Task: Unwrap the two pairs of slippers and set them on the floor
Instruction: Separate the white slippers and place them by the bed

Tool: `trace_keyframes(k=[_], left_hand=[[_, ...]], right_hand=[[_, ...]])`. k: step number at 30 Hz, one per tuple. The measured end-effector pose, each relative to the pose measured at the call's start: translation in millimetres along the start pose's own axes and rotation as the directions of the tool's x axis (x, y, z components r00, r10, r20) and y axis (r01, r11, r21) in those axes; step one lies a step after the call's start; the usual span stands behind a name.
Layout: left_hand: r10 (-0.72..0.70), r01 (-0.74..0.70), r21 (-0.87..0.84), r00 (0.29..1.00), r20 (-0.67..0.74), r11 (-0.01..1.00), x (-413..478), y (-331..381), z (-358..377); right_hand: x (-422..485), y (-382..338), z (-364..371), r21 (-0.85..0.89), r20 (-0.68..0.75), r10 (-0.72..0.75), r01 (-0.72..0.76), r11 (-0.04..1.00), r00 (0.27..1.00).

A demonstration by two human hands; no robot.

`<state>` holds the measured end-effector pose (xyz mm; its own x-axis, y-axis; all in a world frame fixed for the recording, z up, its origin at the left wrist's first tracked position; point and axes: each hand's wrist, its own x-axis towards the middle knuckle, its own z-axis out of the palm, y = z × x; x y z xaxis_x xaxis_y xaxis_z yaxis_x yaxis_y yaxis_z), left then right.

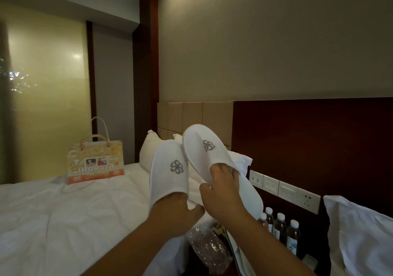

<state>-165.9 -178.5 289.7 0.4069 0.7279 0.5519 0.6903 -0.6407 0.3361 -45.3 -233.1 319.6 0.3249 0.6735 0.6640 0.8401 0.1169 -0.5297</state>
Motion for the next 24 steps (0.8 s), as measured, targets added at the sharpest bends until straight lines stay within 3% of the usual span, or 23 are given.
trace_keyframes(k=[4,7,16,24], left_hand=[[-0.001,-0.008,0.145,0.998,0.060,0.989,9,-3,-14],[-0.025,0.021,0.068,0.998,0.054,0.997,15,-10,-12],[-0.051,0.036,-0.151,0.994,-0.101,0.988,16,-13,-4],[0.106,-0.148,-0.114,0.943,-0.317,0.982,21,-3,-3]], right_hand=[[-3,13,4,-0.214,0.078,-0.087,0.102,0.972,0.993],[-6,13,11,-0.304,0.079,-0.044,0.066,0.950,0.996],[-10,12,18,-0.294,-0.088,0.067,-0.090,0.952,0.994],[-13,0,21,-0.303,-0.229,0.005,-0.077,0.950,0.973]])
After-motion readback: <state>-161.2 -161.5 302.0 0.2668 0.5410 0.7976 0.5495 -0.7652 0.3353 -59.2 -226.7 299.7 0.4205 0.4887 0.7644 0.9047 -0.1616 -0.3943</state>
